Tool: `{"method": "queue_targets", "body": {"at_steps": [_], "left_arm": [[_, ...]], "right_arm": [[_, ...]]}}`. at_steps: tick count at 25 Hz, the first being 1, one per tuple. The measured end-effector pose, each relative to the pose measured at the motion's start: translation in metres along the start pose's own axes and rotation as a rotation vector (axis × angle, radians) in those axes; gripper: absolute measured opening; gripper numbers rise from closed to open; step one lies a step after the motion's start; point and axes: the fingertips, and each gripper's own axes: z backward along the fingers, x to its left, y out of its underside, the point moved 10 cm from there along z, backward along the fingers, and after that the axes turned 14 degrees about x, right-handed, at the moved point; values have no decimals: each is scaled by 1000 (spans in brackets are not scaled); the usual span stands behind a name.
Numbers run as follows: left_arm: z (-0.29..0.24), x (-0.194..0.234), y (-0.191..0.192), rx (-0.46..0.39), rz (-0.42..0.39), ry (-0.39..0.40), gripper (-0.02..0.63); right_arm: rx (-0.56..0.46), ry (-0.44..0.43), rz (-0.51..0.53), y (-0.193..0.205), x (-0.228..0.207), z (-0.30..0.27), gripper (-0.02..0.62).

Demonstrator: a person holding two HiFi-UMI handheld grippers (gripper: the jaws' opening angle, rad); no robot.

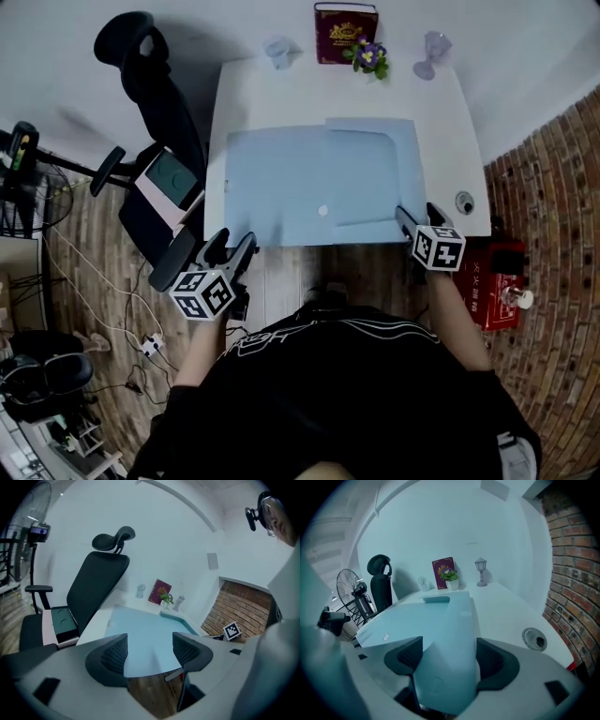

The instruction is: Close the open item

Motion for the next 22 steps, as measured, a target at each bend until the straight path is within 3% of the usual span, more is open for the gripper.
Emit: {"method": "queue_targets", "body": {"at_steps": [11, 16, 22], "left_arm": [[0, 77, 50, 85, 86, -73, 302], [-17, 92, 63, 141, 135, -20, 302], [-32, 103, 70, 150, 165, 29, 299]], "right_arm": [[8, 53, 50, 10, 8, 3, 354], [10, 73, 53, 19, 14, 6, 354], [12, 96, 60, 19, 18, 5, 354]]}}
